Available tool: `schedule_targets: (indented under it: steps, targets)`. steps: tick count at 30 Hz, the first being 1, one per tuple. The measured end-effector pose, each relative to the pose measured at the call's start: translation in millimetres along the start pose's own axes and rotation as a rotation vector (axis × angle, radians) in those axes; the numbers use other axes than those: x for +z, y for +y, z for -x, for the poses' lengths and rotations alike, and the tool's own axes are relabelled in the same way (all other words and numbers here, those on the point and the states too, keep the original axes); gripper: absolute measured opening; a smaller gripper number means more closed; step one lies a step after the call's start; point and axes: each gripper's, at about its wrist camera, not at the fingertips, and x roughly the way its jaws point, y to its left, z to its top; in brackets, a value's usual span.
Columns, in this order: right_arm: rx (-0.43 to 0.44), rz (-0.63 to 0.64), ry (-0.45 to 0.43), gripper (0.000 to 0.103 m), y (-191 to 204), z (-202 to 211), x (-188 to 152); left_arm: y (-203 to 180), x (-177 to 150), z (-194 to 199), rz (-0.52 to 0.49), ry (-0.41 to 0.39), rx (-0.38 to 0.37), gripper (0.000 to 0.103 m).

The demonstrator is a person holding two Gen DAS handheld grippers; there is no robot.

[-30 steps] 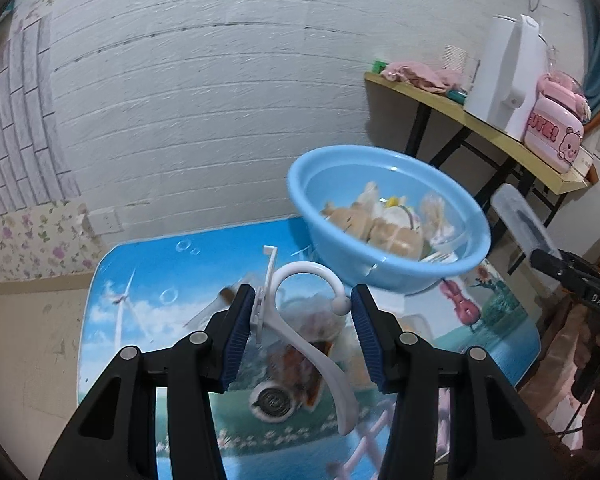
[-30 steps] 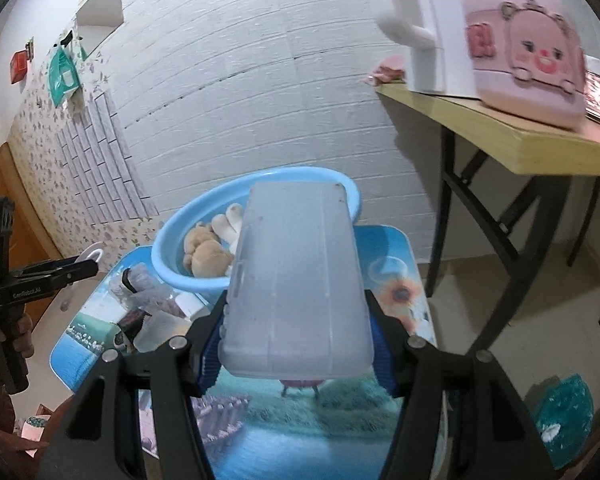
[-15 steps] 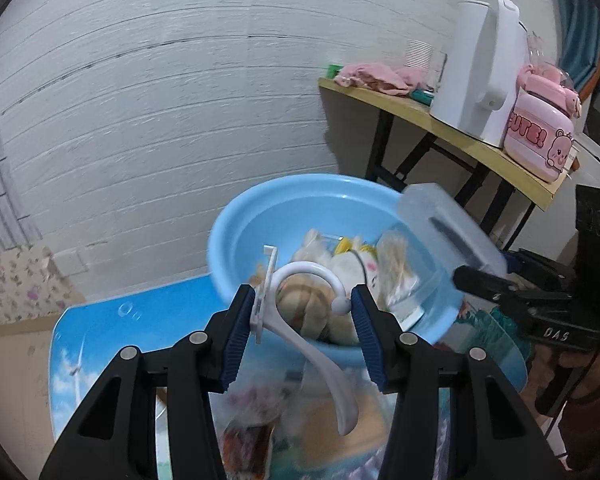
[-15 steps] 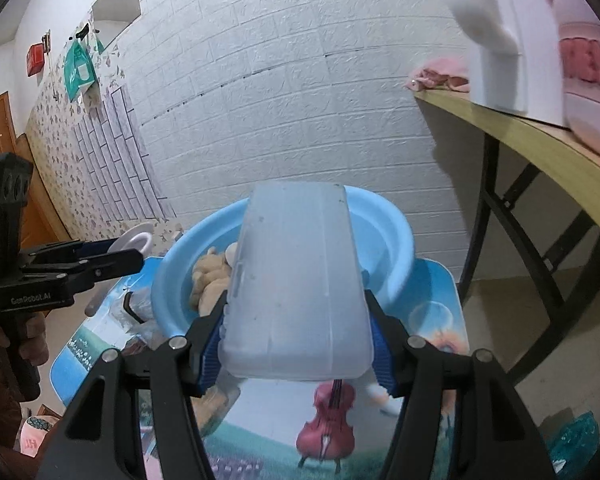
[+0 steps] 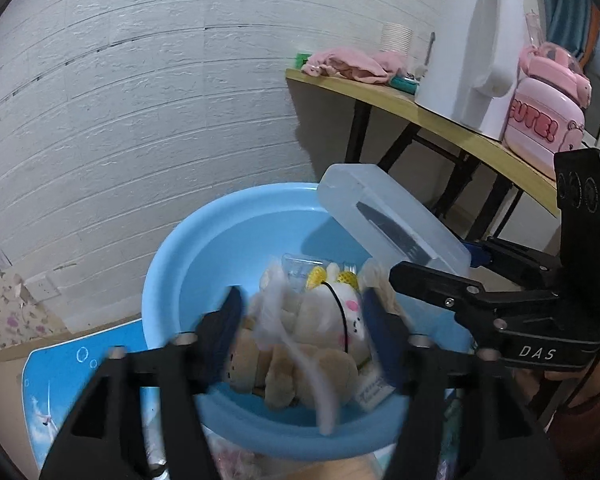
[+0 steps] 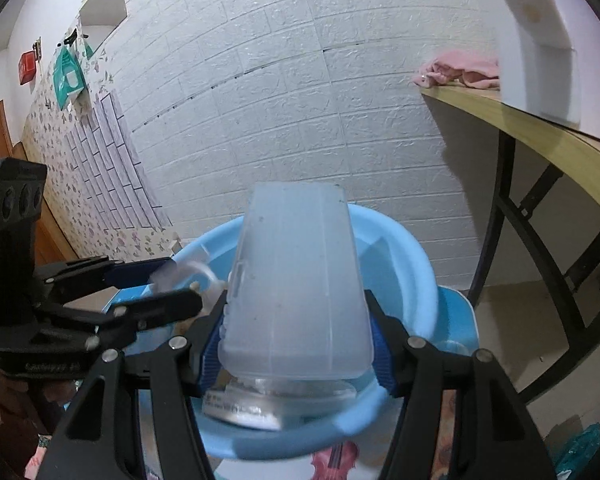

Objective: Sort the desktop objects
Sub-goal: 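Carry the clear box and white hook over the blue basin, then open both grippers to drop the box and hook into the basin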

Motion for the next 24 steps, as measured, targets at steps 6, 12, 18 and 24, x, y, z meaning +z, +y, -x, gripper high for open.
schedule_targets:
  steps: [6,12,18,24]
  targets:
    - [-0.005,-0.006,0.027,0.060,2,-14,6,9,-2,5,0.028,-0.014,0.015,0.082]
    - [-0.014,0.016,0.022,0.069,14,-12,6,24,-11,17,0.069,-0.013,0.038,0.086]
    - [-0.035,0.040,0.009,0.080,28,2,5,36,-25,38,0.112,-0.021,0.072,0.089]
    - [-0.046,0.040,0.044,0.080,39,10,-7,45,-45,52,0.146,0.039,0.105,0.091]
